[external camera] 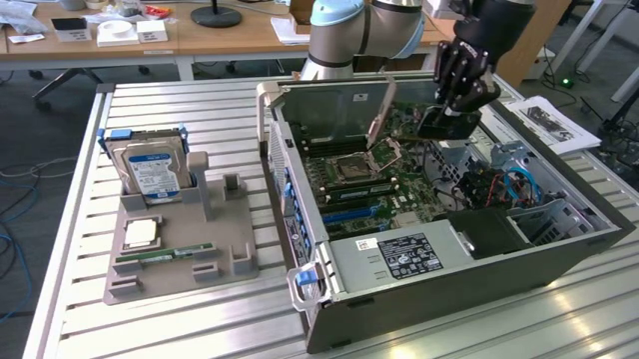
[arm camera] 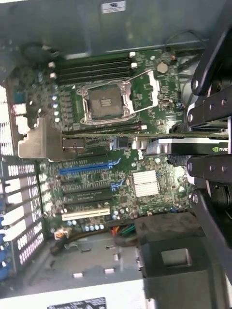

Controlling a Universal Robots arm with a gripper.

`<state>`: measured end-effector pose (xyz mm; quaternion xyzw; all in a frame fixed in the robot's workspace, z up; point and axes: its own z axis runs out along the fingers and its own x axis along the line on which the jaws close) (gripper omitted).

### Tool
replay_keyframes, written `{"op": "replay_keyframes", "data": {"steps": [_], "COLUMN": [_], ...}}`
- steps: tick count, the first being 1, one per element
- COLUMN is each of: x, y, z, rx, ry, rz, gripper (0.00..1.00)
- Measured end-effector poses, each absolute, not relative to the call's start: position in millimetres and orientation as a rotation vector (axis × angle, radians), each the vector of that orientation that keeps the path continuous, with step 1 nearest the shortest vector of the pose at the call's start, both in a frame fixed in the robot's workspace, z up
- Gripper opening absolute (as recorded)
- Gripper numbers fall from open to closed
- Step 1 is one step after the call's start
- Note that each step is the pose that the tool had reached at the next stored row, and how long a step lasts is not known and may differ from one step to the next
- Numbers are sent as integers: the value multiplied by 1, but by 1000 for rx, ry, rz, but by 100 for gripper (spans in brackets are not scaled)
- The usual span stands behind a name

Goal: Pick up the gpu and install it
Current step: 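Insert the gpu into the slot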

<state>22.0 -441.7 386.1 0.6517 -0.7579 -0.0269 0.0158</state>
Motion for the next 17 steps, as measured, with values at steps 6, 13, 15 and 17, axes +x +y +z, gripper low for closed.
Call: {"op": "replay_keyframes", "data": {"steps": [6, 13, 15, 17], "x": [22, 22, 21, 20], "y": [-442, -442, -442, -442], "z": [386, 386, 386, 385], "rx": [2091, 2099, 2111, 2123], "ry": [-2300, -2303, -2310, -2317], "rz": [-82, -72, -54, -34], "gripper": [27, 27, 27, 27]}}
